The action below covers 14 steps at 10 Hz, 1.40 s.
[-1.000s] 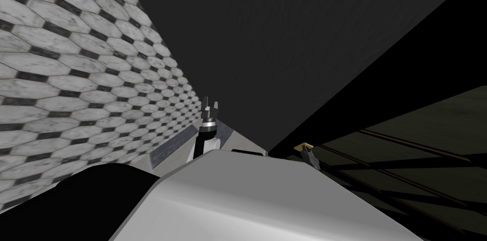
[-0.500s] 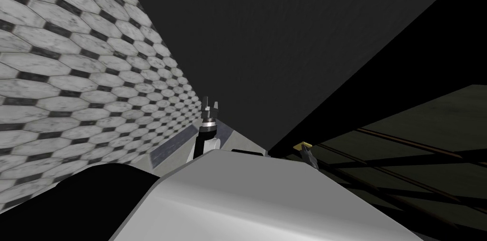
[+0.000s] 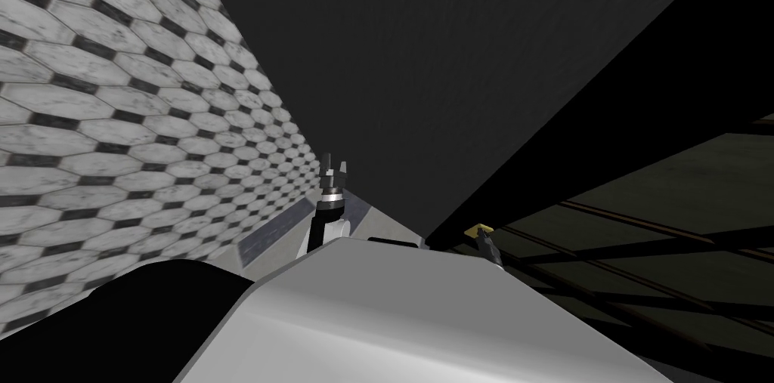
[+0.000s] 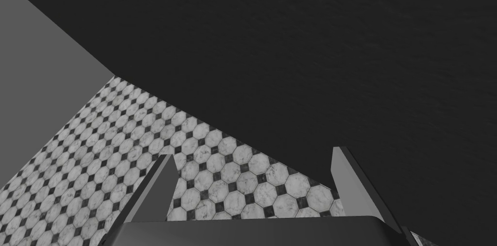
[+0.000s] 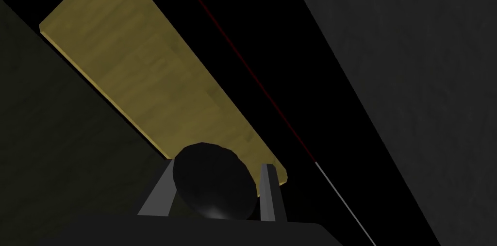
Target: Pull the door open
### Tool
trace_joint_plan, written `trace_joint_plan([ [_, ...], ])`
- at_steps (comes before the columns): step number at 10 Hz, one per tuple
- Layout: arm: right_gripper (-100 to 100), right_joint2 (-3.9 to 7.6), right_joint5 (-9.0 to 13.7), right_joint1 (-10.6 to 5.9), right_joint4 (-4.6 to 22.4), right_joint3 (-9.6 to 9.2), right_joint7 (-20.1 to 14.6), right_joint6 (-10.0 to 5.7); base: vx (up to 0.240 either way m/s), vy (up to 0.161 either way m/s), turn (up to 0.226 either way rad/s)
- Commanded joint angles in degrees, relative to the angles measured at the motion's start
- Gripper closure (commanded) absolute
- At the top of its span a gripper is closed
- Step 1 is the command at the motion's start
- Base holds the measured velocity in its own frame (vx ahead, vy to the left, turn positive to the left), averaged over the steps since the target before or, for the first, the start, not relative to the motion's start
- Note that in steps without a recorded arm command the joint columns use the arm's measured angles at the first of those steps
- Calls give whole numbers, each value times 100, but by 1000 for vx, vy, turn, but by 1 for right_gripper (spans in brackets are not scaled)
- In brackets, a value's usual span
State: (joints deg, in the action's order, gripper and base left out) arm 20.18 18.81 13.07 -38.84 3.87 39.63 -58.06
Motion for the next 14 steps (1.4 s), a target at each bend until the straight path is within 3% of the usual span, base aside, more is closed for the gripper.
trace_joint_plan([
  [1,100,-24,4,15,-42,-31,-161,31,-20,-4,-3],
  [14,100,-29,127,-233,30,-329,-2042,97,-28,-4,-8],
])
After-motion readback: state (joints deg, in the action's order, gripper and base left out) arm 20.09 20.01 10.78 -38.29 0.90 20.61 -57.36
